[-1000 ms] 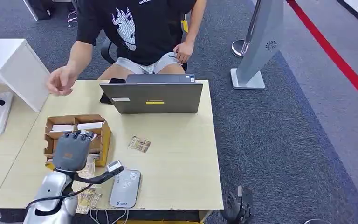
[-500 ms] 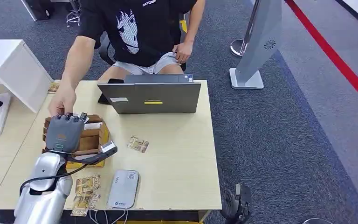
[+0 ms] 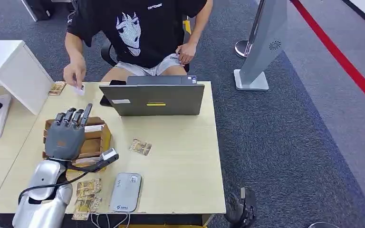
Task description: Pass the card to the sensor for recognition and then transmit it.
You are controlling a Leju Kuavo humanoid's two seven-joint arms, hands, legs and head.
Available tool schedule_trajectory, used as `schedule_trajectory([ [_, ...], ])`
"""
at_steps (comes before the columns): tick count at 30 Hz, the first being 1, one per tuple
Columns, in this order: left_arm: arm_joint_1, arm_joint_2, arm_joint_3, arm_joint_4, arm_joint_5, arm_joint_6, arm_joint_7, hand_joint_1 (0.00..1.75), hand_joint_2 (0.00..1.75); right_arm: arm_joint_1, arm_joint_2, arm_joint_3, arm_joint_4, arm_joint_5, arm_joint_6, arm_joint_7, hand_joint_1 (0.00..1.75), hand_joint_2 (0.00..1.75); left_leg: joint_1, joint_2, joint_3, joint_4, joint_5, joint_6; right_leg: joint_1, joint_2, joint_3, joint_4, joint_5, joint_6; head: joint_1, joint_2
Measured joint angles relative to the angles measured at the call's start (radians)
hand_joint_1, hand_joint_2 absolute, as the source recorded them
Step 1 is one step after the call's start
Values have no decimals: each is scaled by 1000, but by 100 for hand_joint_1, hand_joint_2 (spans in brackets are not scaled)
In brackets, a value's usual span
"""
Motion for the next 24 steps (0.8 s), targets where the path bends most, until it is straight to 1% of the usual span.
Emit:
schedule_trajectory([
  [5, 118, 12, 8, -134, 59, -4, -40, 0, 175, 9, 0, -4, 0, -20, 2, -20, 0, 175, 0, 0, -1, 0, 0, 0, 0, -1, 0, 0, -1, 0, 0, 0],
  [9, 188, 23, 29, -189, 63, -4, -51, 0, 175, 15, 0, -4, 0, -29, 2, -28, 0, 175, 0, -1, 0, 0, 0, -1, 0, -1, 0, 0, -1, 0, 0, 0],
  [14, 247, 27, 50, -220, 60, -1, -60, 0, 175, 17, 0, -5, 0, -36, -2, -32, 0, 175, 0, -1, 0, 0, 0, -1, 0, -1, 0, 0, 0, 0, 0, 0],
  [17, 282, 26, 61, -236, 86, 0, -74, 0, 175, 19, 0, -6, 0, -37, -4, -39, 0, 175, -1, -1, -1, 0, 0, -1, 0, -1, 0, 0, 0, 0, 0, 0],
  [21, 305, 27, 78, -243, 99, -3, -81, 0, 175, 21, 0, -8, 0, -37, -5, -41, 0, 175, -1, -2, -1, 0, 0, -1, 0, -2, 0, 0, 0, 0, 0, 0],
  [24, 309, 26, 102, -231, 78, 3, -77, 0, 175, 21, 0, -8, 0, -30, -6, -41, 0, 175, -1, -2, -1, 0, 0, -1, 0, -2, 0, 0, 0, 0, 0, 0],
])
